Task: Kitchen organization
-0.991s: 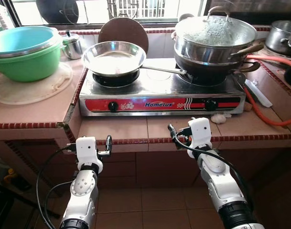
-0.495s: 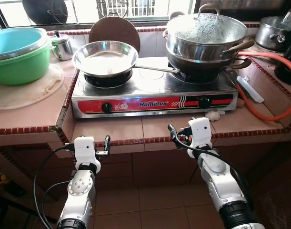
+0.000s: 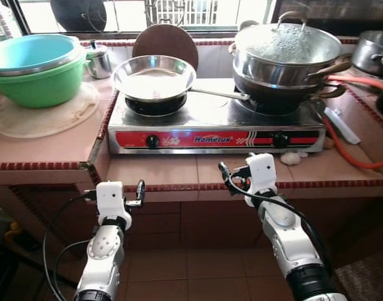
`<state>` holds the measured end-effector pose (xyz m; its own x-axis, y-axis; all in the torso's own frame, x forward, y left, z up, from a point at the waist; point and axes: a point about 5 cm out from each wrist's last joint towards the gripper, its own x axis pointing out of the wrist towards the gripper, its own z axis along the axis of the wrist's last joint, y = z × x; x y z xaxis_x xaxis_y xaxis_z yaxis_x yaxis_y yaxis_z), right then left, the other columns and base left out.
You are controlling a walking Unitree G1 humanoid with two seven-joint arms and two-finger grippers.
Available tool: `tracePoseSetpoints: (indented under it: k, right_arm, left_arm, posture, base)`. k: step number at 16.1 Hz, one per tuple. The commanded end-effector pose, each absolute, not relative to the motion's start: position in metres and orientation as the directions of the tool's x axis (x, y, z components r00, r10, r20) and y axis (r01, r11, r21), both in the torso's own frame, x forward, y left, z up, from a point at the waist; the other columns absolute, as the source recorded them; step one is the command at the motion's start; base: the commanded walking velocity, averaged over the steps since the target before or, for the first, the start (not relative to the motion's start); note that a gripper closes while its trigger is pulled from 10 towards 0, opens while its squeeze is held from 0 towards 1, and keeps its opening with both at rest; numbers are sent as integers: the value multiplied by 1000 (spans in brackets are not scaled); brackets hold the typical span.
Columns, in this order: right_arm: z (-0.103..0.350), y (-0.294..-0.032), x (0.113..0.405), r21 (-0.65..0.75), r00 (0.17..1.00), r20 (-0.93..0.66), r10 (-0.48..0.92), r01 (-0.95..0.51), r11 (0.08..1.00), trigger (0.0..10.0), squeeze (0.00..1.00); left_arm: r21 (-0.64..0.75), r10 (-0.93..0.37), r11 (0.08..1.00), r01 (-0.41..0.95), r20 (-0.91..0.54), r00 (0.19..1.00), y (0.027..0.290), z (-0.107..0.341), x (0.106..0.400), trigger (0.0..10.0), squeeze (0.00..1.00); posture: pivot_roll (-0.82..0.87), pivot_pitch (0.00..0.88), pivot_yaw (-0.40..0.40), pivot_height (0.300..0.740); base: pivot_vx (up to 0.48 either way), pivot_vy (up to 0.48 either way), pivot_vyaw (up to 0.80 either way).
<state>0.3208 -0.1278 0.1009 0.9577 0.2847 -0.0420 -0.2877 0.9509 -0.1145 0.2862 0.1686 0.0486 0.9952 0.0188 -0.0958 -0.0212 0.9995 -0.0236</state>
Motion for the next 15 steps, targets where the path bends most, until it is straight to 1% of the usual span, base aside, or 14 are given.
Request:
tracePoseSetpoints:
  k: [1, 11, 13, 15]
  right_arm:
    - [105, -130, 322, -119, 959, -26, 282, -283, 952, 10000, 0]
    - [105, -131, 323, -121, 960, -27, 279, -280, 952, 10000, 0]
    - [105, -131, 323, -119, 960, -28, 278, -279, 953, 10000, 0]
    - [104, -132, 323, -117, 961, -31, 274, -276, 954, 10000, 0]
  left_arm:
    - [-26, 11, 1000, -14, -97, 995, 166, 50, 287, 10000, 0]
    - [-36, 16, 999, -20, -100, 995, 166, 49, 287, 10000, 0]
    - [-71, 31, 997, -38, -97, 995, 167, 49, 287, 10000, 0]
    - [-66, 35, 997, -42, -100, 994, 169, 49, 287, 10000, 0]
  posture:
    - [-172, 0, 13, 740]
    - [-175, 0, 13, 740]
    - [-175, 0, 14, 740]
    - [-175, 0, 14, 740]
  base:
    - [0, -296, 0]
    - [0, -312, 0]
    - [0, 0, 0]
    - [0, 0, 0]
